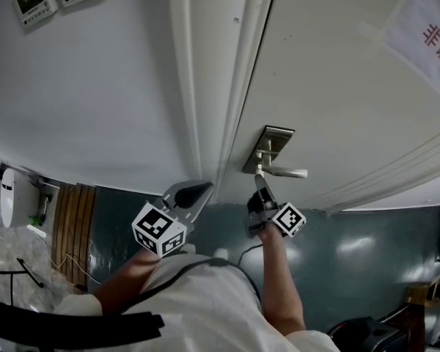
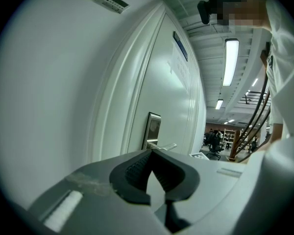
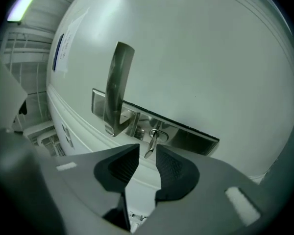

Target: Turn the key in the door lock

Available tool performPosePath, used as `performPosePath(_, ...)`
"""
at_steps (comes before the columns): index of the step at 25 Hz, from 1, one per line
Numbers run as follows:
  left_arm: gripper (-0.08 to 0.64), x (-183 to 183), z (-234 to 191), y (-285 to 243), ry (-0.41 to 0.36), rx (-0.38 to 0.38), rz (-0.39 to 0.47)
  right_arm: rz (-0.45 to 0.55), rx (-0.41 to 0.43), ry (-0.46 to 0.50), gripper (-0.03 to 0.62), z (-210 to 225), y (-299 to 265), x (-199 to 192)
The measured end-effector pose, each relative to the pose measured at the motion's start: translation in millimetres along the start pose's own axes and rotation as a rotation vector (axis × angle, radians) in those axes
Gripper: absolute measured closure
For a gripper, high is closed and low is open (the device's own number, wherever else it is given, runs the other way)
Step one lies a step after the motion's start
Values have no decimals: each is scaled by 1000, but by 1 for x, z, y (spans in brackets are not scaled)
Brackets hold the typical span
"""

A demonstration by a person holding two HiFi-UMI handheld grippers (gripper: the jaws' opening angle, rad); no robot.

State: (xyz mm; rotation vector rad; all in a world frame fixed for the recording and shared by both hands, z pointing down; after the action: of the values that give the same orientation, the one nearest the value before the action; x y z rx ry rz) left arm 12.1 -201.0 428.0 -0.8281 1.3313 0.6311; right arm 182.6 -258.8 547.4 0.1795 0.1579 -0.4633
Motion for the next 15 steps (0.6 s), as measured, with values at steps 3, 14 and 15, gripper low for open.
performPosePath(3,554,-1,0,0,1,2,-1,7,-9,-22,531,3,0,1)
performPosePath(14,554,-1,-3,-1,-1,-6,2,11,-69,57,549,4,3,2)
performPosePath(15,554,-1,-3,-1,-1,-8,3,12,-87,72,551,4,3,2)
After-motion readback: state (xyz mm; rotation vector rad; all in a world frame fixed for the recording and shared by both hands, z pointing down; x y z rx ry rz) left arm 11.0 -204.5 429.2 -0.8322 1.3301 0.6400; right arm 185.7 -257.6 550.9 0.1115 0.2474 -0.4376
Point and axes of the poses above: the fingertips, and each gripper's own axes: y backward along the fingers, z to its right, x out of its top, the point moved 2 cm from there along y, backward along the fingers, and after that the axes turned 12 degrees about -y, right-handed, at the moved point
